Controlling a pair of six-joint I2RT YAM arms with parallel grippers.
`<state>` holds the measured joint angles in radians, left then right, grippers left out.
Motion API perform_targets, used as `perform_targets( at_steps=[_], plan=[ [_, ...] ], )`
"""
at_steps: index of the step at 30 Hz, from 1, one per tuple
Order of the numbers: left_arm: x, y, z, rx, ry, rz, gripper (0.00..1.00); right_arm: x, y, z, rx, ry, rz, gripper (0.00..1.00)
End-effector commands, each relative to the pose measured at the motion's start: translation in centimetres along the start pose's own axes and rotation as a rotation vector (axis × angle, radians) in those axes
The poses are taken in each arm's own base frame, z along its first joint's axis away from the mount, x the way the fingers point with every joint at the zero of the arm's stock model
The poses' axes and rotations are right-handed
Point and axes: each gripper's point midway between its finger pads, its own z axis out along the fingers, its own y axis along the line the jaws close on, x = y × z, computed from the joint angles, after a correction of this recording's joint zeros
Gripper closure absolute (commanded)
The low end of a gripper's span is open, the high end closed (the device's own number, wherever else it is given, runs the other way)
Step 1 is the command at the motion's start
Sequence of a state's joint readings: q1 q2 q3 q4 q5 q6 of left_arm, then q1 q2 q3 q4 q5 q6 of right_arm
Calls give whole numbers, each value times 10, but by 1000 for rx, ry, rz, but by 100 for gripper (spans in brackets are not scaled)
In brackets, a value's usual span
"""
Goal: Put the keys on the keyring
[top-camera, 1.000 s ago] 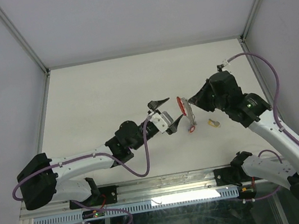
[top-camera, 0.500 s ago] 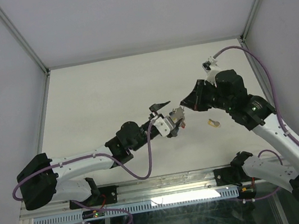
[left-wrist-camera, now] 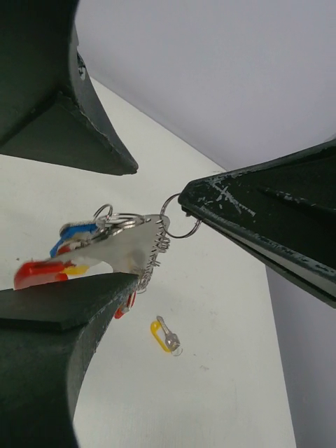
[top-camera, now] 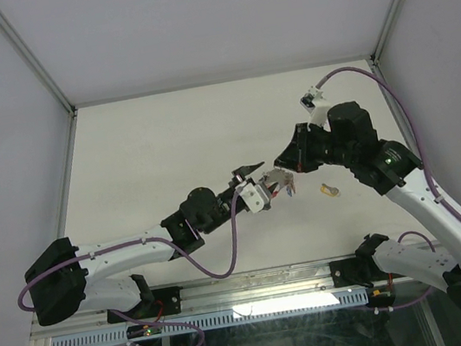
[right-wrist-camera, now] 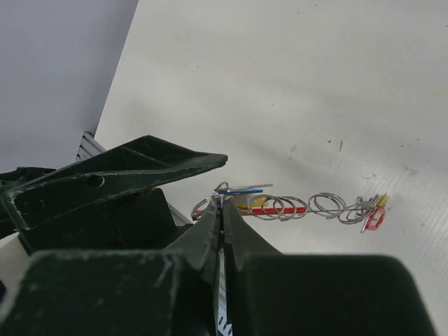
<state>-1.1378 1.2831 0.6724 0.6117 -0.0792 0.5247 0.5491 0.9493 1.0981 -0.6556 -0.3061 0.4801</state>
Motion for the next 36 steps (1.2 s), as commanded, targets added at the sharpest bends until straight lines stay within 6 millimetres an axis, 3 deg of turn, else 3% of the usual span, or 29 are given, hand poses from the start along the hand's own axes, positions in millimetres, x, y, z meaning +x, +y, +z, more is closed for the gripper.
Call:
perform_targets(
  at_steps=[1,5,12,17,36],
  plan=[
    [-12,7,-1,-17,-29,2,47,-25,27,-15,-89,-67,-67,100],
    [-11,12,-1,-48,-21,-10,63,-25,28,-16,-91,-60,-73,100],
    [-12,18,0,-83,-26,-15,78,-22,28,-17,-92,-42,-70,100],
    [-12,18,1,-81,-23,-13,99,-20,26,-16,-76,-27,-63,100],
    [-16,22,-5,-101,-47,12,100,4,2,0,52,153,35,100]
  ],
)
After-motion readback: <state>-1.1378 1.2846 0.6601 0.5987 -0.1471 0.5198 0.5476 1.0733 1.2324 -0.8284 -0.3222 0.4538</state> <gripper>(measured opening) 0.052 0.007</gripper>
